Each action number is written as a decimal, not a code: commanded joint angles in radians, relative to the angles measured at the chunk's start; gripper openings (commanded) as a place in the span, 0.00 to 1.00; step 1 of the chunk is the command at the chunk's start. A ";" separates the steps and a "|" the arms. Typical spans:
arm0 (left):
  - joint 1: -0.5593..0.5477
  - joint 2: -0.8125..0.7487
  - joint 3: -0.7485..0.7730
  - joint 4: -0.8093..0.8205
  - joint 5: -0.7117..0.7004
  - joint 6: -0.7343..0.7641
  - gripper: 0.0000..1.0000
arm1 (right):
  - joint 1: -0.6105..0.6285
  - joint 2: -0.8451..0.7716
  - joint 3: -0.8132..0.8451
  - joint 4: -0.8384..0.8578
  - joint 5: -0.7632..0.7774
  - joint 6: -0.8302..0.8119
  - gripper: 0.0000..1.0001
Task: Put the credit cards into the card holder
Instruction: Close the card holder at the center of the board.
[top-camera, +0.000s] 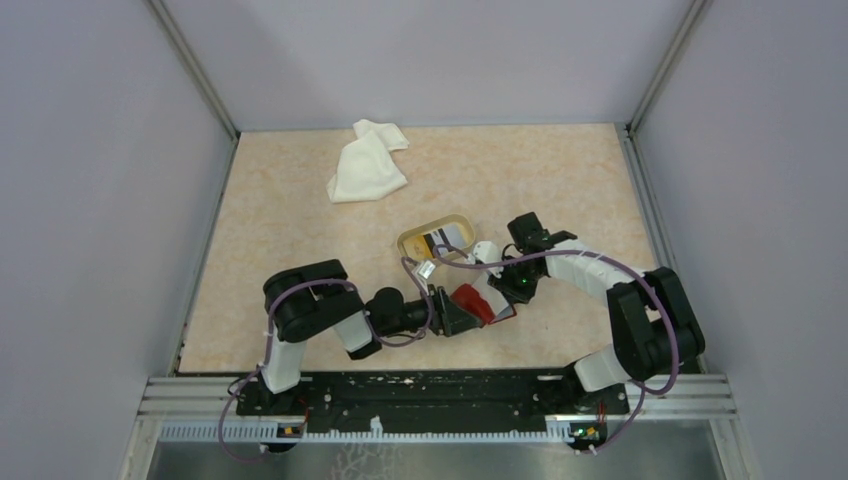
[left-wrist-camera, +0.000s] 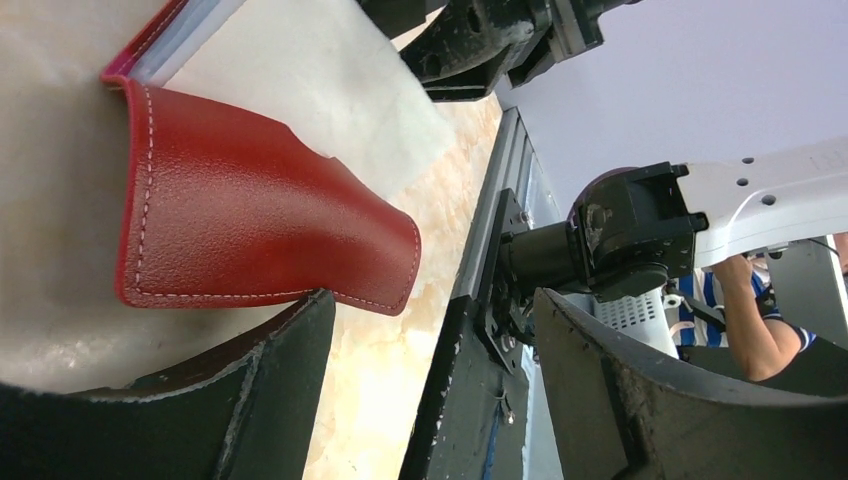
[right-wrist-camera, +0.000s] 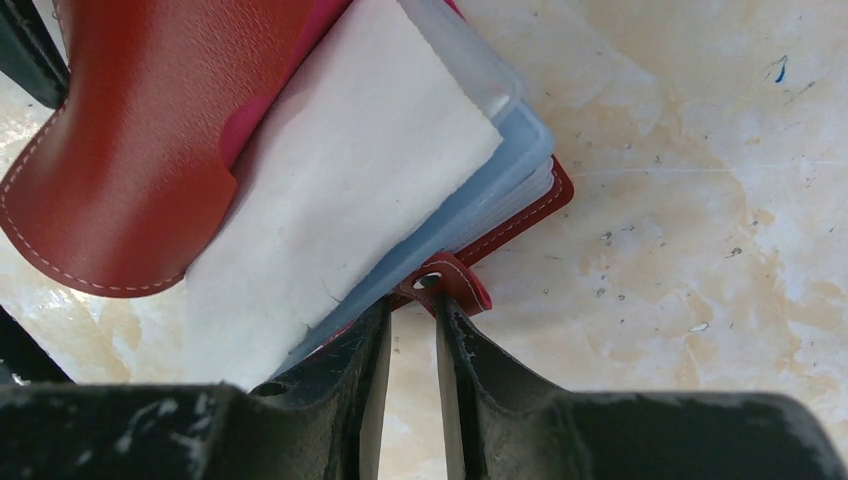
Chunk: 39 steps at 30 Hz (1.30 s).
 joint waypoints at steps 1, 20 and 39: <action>0.003 -0.003 0.054 0.105 0.012 0.067 0.79 | 0.001 -0.013 -0.023 0.055 -0.089 0.039 0.25; 0.034 0.060 0.205 -0.048 0.060 0.135 0.82 | -0.147 -0.174 0.006 0.042 -0.235 0.087 0.31; 0.063 0.105 0.247 -0.108 0.064 0.115 0.70 | -0.181 -0.105 0.016 0.076 -0.213 0.170 0.55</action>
